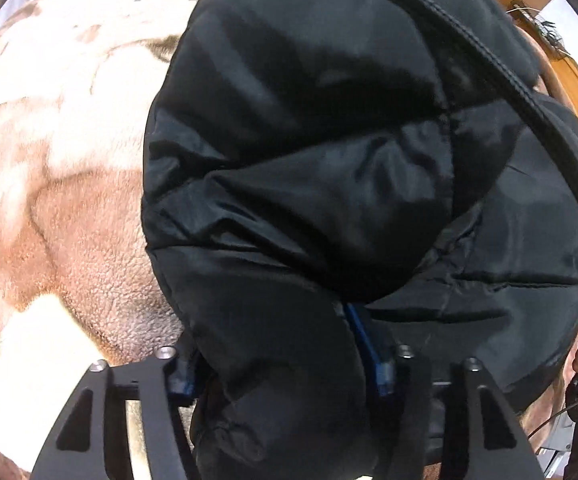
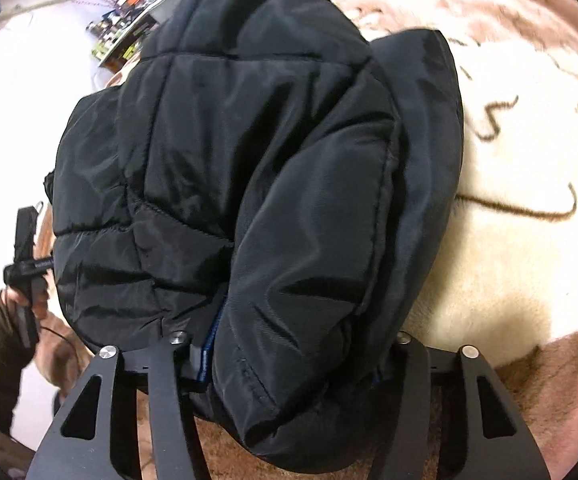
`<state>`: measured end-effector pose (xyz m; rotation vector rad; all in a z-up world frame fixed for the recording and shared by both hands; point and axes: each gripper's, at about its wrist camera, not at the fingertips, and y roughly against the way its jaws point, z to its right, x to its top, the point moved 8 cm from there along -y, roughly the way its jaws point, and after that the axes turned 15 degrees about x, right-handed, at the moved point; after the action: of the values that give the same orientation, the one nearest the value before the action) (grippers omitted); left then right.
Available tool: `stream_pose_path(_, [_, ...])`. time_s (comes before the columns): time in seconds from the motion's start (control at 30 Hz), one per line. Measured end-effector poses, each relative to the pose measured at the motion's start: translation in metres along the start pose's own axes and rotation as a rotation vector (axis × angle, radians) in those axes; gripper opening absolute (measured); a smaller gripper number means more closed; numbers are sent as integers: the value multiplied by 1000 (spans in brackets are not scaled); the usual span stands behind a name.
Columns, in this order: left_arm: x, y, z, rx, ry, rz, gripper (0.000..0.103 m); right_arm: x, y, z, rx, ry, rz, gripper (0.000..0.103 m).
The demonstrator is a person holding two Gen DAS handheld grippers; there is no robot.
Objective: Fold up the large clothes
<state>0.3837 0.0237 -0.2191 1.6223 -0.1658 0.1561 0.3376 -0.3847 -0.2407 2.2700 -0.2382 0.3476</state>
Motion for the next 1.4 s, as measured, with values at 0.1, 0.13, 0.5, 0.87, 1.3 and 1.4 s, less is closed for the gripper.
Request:
stream_pose_path(0.1, [-3,1,3,-4,5,16,52,-1,-5,-6,-13,11,2,53])
stream_pose_path(0.13, [-3,0,4,-14,6,16,52,-1,-3,-3,-6,2,5,53])
stream_pose_path(0.5, [-1,-31,-9,-144,59,-85,66,1,-3,-7,-31,-4,8,54])
stream_pose_path(0.87, [3,-1,12,-111,67,27,36,-1,-3,-21,-98,60,20,46])
stream_pose_path(1.3, [5,53,-3,-236,112,192,30,3,30,-82,-147,179,165,36])
stream_pose_path(1.4, [9,62,-8,-255,114,241,29,7,39,-96,-138,202,209,35])
